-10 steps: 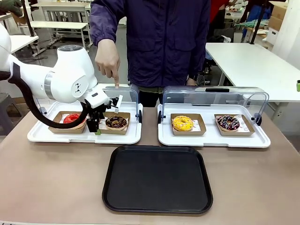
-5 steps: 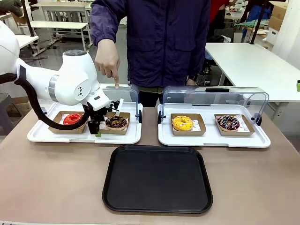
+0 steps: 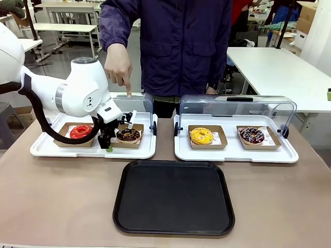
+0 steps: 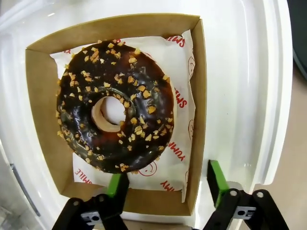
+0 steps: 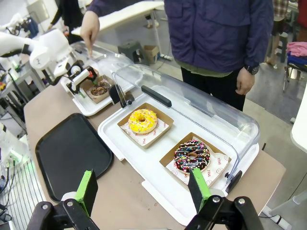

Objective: Move the second donut from the left to the tray.
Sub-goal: Pick up the Paper togo box containing the Donut indicated by the person and place it on the Handle tray.

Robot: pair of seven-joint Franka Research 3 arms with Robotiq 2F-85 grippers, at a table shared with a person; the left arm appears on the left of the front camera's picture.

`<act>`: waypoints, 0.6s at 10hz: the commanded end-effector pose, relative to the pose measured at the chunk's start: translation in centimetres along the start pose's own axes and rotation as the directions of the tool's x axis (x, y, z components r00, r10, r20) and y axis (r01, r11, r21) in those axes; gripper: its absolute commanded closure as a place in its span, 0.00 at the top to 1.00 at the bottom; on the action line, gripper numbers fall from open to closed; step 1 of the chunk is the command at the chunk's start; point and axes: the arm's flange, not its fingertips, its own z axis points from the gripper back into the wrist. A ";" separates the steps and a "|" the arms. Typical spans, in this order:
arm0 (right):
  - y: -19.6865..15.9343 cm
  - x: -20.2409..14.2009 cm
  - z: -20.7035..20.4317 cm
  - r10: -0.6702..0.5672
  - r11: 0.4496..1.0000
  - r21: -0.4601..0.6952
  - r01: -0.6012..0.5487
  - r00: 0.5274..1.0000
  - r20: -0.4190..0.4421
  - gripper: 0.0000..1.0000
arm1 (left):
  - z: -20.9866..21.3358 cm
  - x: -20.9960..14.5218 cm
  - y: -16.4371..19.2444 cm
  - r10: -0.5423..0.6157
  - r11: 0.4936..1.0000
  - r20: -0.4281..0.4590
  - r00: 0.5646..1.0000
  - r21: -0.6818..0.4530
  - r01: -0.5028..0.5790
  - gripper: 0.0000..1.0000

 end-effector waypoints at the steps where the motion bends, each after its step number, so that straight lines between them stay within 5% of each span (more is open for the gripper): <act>1: -0.2 0.3 -0.1 0.024 1.000 0.006 -0.024 0.999 0.028 1.00 | 0.4 0.1 0.3 0.009 1.000 -0.015 1.000 -0.011 -0.009 0.04; 6: -0.2 0.3 -0.1 0.024 1.000 0.006 -0.024 0.999 0.028 1.00 | 0.9 -0.1 -0.2 0.008 0.999 -0.006 1.000 -0.042 -0.009 0.00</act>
